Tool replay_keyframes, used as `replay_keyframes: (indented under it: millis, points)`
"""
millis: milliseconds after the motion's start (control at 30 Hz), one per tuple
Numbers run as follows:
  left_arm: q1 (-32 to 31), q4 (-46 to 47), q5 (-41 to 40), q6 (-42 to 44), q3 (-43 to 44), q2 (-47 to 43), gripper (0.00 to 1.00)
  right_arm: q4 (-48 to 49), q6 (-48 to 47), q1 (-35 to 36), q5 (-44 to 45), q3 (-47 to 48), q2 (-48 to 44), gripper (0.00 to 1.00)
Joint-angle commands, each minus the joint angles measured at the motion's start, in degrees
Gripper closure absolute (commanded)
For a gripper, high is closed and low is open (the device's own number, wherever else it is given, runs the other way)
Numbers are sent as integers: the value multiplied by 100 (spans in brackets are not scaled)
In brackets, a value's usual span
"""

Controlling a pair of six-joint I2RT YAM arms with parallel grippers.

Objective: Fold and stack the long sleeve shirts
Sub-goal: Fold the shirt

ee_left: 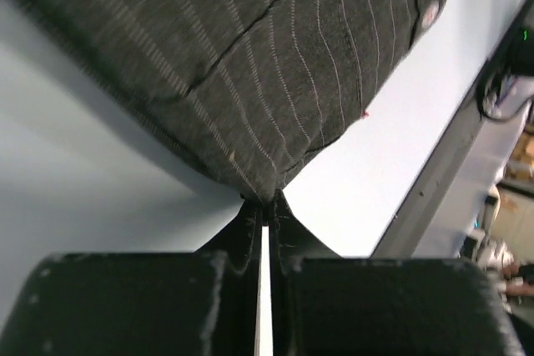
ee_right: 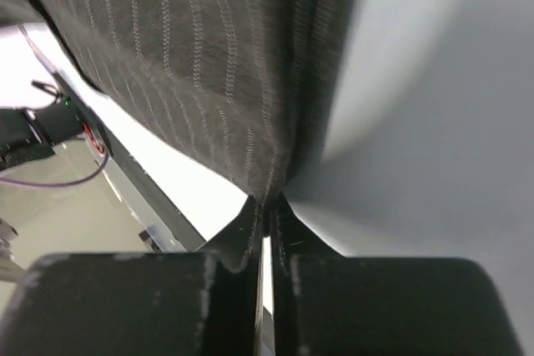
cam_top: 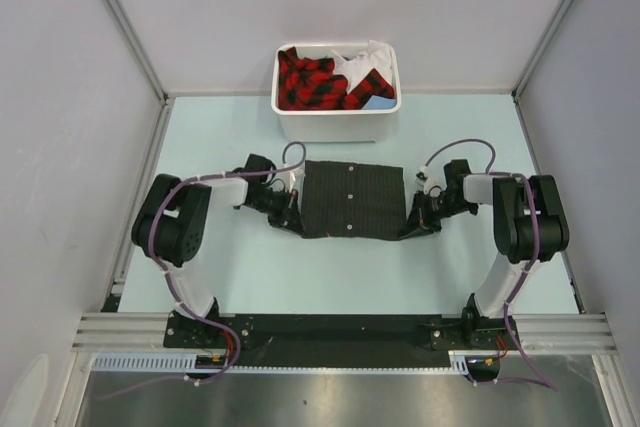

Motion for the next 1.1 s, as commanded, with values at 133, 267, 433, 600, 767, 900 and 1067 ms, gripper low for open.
replay_keyframes:
  millis: [133,267,433,600,767,900,1067]
  points:
    - [-1771,296,483,-35,-847,-787,100,-1923,-1738,-629,1151,1493,580,100]
    - [-2396,299,439,-53,-813,-928,68,-2233,-2416,-735,1663,2276,1099,100]
    - [-1512,-123,1156,237,-961,-1709,54,-2382,-2434,-709,1874,3190,1381,45]
    - [-16,-255,1021,500,-103,-2273,29,-2233,-2162,-674,2182,3411,846,28]
    - [56,-878,404,852,1793,-756,15,-2110,-1566,-384,1550,3210,152,28]
    - [47,-1205,527,923,2842,424,13,-1952,-1196,55,928,3042,53,33]
    - [-58,-1240,395,1098,3572,1390,13,-1548,-896,625,740,2691,54,42]
